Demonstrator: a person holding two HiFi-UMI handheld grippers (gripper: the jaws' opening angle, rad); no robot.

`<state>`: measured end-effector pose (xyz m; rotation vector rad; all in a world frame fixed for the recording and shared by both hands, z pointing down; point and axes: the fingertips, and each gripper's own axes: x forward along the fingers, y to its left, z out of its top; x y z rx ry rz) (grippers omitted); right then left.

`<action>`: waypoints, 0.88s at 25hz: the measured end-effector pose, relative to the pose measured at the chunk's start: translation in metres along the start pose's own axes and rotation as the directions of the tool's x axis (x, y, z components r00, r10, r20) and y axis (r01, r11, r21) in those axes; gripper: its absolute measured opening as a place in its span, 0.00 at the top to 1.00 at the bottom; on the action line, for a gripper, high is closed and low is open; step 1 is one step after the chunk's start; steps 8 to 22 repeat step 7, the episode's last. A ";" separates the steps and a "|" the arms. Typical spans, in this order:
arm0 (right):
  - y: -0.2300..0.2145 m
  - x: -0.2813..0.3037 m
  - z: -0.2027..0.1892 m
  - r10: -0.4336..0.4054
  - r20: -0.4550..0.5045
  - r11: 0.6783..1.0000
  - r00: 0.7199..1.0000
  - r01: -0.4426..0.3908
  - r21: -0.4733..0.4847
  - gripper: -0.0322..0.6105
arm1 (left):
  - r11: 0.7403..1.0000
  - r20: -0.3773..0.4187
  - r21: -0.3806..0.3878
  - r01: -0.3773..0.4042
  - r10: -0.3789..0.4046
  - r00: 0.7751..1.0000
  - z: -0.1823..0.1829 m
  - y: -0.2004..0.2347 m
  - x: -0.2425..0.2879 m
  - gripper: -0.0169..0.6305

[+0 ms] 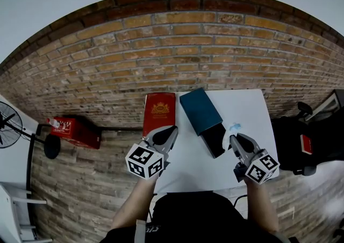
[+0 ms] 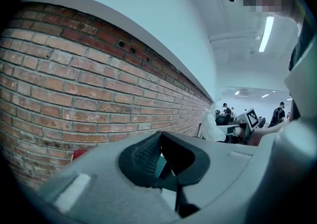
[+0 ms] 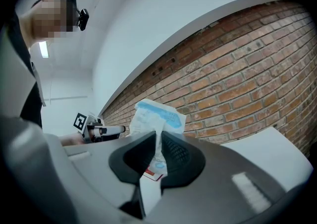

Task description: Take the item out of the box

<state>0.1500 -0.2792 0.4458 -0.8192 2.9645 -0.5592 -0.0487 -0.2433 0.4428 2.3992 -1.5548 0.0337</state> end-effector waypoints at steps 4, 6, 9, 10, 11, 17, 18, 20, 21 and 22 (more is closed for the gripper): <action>0.001 -0.001 0.000 0.002 0.002 1.000 1.000 -0.002 -0.001 0.89 | 1.000 0.001 0.003 0.000 0.000 1.000 0.000 -0.001 0.000 0.96; 0.001 -0.001 -0.001 0.003 0.002 1.000 1.000 -0.003 -0.002 0.89 | 1.000 0.002 0.004 0.000 0.000 1.000 0.000 -0.003 0.001 0.96; 0.001 -0.002 -0.001 0.004 0.002 1.000 1.000 -0.004 -0.002 0.89 | 1.000 0.002 0.004 0.001 -0.001 1.000 0.000 -0.003 0.001 0.96; 0.001 -0.002 -0.001 0.004 0.002 1.000 1.000 -0.004 -0.002 0.89 | 1.000 0.002 0.004 0.001 -0.001 1.000 0.000 -0.003 0.001 0.96; 0.001 -0.002 -0.001 0.004 0.002 1.000 1.000 -0.004 -0.002 0.89 | 1.000 0.002 0.004 0.001 -0.001 1.000 0.000 -0.003 0.001 0.96; 0.001 -0.002 -0.001 0.004 0.002 1.000 1.000 -0.004 -0.002 0.89 | 1.000 0.002 0.004 0.001 -0.001 1.000 0.000 -0.003 0.001 0.96; 0.001 -0.002 -0.001 0.004 0.002 1.000 1.000 -0.004 -0.002 0.89 | 1.000 0.002 0.004 0.001 -0.001 1.000 0.000 -0.003 0.001 0.96; 0.001 -0.002 -0.001 0.004 0.002 1.000 1.000 -0.004 -0.002 0.89 | 1.000 0.002 0.004 0.001 -0.001 1.000 0.000 -0.003 0.001 0.96; 0.001 -0.002 -0.001 0.004 0.002 1.000 1.000 -0.004 -0.002 0.89 | 1.000 0.002 0.004 0.001 -0.001 1.000 0.000 -0.003 0.001 0.96; 0.001 -0.002 -0.001 0.004 0.002 1.000 1.000 -0.004 -0.002 0.89 | 1.000 0.002 0.004 0.001 -0.001 1.000 0.000 -0.003 0.001 0.96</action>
